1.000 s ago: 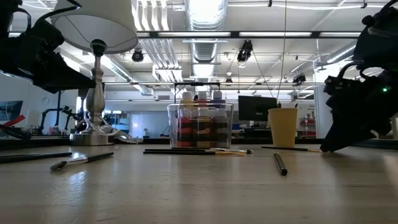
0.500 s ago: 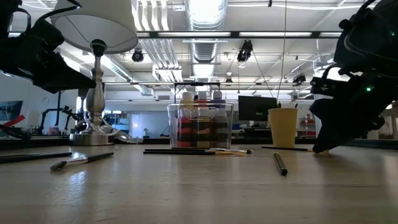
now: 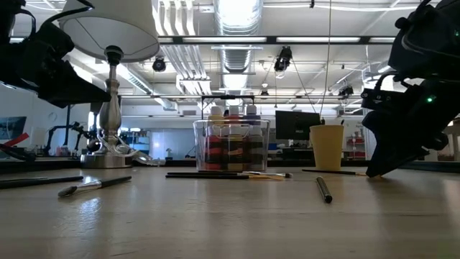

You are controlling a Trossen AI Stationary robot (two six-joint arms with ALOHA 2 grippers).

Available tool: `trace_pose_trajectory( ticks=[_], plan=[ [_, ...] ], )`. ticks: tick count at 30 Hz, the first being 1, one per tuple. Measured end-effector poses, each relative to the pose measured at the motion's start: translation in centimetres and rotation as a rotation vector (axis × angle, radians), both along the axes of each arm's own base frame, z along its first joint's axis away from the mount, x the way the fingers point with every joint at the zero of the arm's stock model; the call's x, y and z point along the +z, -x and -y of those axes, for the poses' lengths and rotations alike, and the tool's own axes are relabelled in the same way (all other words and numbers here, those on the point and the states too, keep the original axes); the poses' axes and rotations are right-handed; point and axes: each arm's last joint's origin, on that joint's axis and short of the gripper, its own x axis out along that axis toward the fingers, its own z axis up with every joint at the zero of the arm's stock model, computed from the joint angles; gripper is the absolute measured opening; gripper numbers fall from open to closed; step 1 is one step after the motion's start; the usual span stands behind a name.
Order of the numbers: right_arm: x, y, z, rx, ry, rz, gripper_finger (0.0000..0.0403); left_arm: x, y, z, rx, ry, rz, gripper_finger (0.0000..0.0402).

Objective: Pick & Place Paint Supplies
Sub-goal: Put the gold paint brush into the cup

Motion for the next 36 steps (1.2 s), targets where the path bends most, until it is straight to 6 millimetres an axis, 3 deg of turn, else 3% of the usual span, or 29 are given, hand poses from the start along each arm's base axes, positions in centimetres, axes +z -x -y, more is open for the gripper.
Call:
trace_pose_trajectory(
  ticks=[5, 17, 36],
  plan=[
    [0.0, 0.0, 0.0, -0.001, 0.002, -0.001, 0.0115, 0.0, 0.0, 0.0, -0.001, 0.000, 0.000, 0.0056],
    [-0.1, 0.2, 0.1, -0.006, 0.038, -0.004, 0.0012, 0.0, 0.0, 0.0, 0.000, 0.000, 0.000, 0.0057],
    [0.9, 0.6, 0.3, 0.004, -0.014, 0.000, 0.0011, 0.0, 0.0, 0.0, -0.001, 0.000, 0.000, 0.0057]
  ],
)
